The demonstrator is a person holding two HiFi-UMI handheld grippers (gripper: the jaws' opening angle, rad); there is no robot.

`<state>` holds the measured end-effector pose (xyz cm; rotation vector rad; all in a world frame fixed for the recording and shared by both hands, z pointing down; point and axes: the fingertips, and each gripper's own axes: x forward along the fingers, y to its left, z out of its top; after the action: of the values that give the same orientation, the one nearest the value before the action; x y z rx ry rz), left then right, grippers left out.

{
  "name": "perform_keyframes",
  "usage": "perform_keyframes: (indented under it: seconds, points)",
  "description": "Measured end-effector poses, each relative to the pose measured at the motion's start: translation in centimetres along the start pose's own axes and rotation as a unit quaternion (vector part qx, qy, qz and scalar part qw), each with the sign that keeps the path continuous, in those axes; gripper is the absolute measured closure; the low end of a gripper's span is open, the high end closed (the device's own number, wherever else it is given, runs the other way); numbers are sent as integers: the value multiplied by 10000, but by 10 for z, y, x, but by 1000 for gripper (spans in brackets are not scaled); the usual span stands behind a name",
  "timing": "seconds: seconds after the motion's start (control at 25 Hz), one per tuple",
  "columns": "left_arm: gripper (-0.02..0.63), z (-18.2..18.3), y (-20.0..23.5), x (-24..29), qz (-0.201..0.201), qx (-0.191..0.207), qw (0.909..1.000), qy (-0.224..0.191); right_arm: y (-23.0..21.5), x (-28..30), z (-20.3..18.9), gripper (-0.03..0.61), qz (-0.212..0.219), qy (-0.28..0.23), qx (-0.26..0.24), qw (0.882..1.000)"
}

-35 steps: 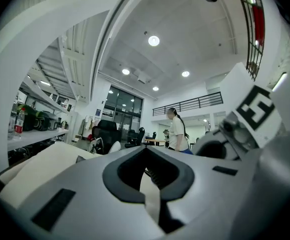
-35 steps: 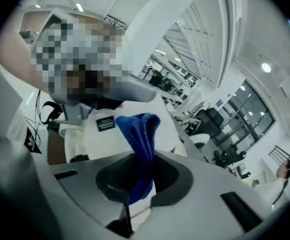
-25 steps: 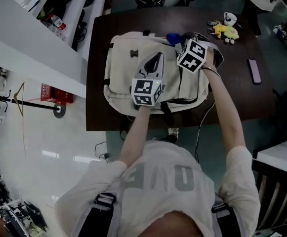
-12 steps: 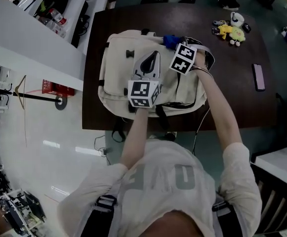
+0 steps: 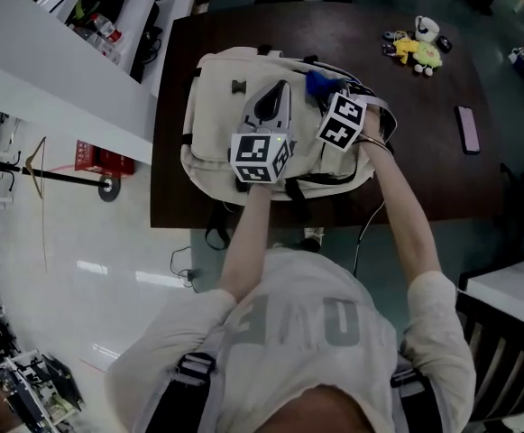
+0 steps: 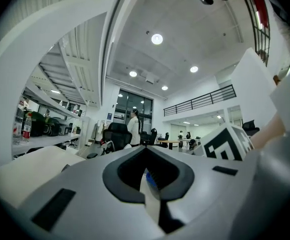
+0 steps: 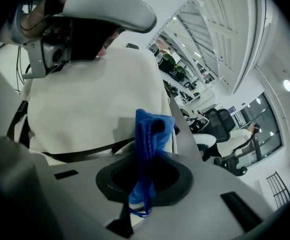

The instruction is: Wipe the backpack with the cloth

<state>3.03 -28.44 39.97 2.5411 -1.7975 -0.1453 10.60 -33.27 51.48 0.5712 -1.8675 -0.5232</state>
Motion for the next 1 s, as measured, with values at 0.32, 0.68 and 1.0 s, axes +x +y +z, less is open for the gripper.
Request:
perform_keyframes:
  seconds: [0.32, 0.68, 1.0]
  points:
    - [609, 0, -25, -28, -357, -13, 9994, 28, 48, -34, -3, 537, -89, 114, -32, 9999]
    - [610, -6, -39, -66, -624, -170, 9979, 106, 135, -66, -2, 537, 157, 267, 8, 9995]
    - [609, -10, -51, -93, -779, -276, 9965, 141, 193, -85, 5, 537, 365, 341, 2, 9988]
